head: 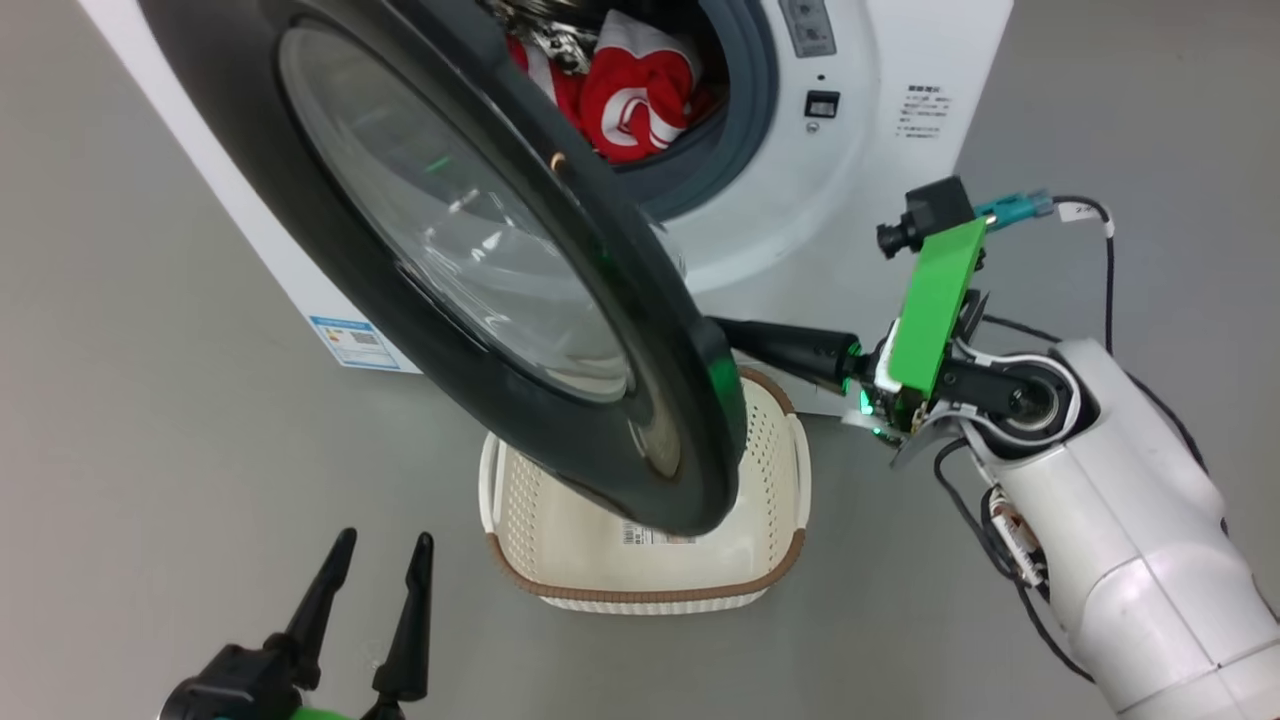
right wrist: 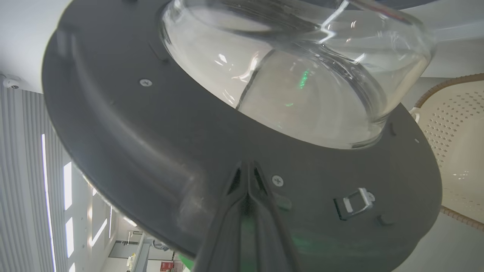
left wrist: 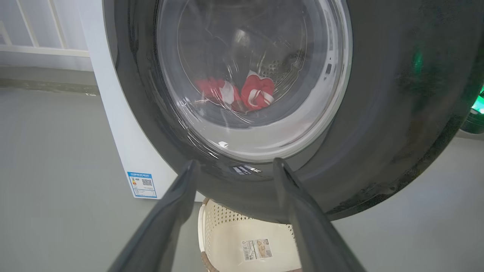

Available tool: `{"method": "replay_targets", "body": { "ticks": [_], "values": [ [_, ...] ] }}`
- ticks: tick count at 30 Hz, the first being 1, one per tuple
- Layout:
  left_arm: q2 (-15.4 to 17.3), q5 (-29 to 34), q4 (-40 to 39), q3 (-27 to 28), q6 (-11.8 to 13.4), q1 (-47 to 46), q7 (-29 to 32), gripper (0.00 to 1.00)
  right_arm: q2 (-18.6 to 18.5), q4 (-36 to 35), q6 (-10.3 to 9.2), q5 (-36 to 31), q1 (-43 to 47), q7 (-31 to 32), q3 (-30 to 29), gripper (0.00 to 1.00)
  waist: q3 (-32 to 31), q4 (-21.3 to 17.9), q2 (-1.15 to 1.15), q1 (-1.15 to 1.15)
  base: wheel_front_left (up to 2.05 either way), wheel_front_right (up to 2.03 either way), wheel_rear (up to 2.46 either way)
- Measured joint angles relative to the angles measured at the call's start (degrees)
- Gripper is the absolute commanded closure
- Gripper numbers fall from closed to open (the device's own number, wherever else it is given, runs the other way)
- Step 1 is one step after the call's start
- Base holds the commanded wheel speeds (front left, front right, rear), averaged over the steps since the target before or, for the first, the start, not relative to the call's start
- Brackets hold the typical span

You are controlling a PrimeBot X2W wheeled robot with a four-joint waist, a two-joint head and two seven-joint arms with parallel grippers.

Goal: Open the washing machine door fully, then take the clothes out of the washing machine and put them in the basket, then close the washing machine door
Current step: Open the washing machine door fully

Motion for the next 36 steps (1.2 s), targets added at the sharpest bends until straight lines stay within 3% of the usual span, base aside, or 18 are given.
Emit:
{"method": "replay_targets", "body": {
  "ticks": [10, 36],
  "values": [
    [-0.49, 0.24, 0.09, 0.58, 0.00, 1.87, 0.00, 0.00, 1.63, -5.34, 0.00, -0.56, 5.70, 0.54, 1.24, 1.00, -2.07, 2.65, 0.00, 0.00, 0.00, 0.00, 0.00],
    [-1.22, 0.81, 1.05, 4.15, 0.00, 3.80, 0.00, 0.00, 4.54, -8.84, 0.00, -1.07, 10.29, 1.48, 4.59, 1.00, -4.15, 10.54, 0.00, 0.00, 0.00, 0.00, 0.00]
  ]
}}
